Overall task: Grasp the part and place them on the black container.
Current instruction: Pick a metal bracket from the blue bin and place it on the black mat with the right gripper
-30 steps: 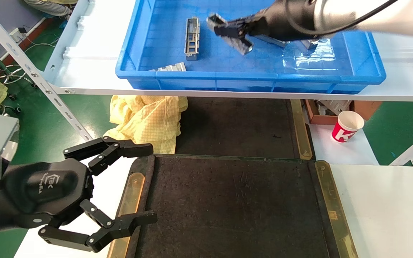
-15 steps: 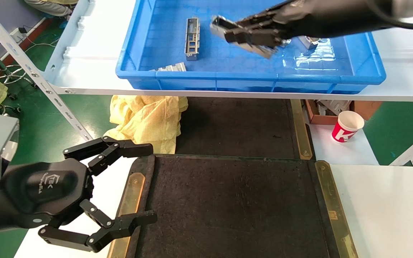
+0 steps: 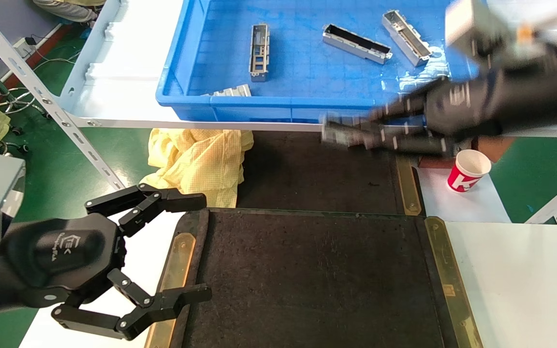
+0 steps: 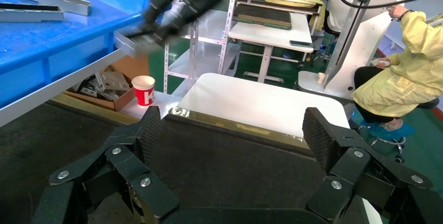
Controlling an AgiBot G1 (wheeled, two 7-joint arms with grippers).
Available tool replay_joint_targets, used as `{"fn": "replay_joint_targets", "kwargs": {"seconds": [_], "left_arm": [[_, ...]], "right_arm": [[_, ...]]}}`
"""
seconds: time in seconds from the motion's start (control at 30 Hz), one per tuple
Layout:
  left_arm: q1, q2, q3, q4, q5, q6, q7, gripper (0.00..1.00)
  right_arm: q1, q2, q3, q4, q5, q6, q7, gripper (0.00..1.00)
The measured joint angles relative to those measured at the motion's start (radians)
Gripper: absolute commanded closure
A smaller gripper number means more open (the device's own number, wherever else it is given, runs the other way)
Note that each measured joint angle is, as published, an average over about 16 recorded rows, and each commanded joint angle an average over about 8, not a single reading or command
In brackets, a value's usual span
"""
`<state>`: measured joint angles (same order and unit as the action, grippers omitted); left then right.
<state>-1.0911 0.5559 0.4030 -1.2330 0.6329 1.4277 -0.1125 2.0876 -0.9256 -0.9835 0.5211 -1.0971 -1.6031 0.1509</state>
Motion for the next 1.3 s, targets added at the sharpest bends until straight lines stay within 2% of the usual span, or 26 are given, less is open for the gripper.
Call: {"fn": "replay_joint_targets", "kwargs": {"seconds": [0.2,0.37,0.77,1.3], "left_arm": [[0.0,0.0,0.0,0.0,0.0,0.0,0.0,0.0],[0.0,0.0,0.0,0.0,0.0,0.0,0.0,0.0],[0.0,0.0,0.0,0.0,0.0,0.0,0.0,0.0],[0.0,0.0,0.0,0.0,0.0,0.0,0.0,0.0]], "right_arm": [[-0.088,0.058,-0.071,0.136,0.103,0.021,-0.034,1.0],[-0.149,0.041,-0.102,0.171,0.14,0.063,-0.1,1.0],[-0.282,-0.138,-0.13,0.111,0.121,0.213,-0.247,1.0],[-0.4,-0.363,-0.161,-0.08,0.076,0.355,-0.394,1.0]]}}
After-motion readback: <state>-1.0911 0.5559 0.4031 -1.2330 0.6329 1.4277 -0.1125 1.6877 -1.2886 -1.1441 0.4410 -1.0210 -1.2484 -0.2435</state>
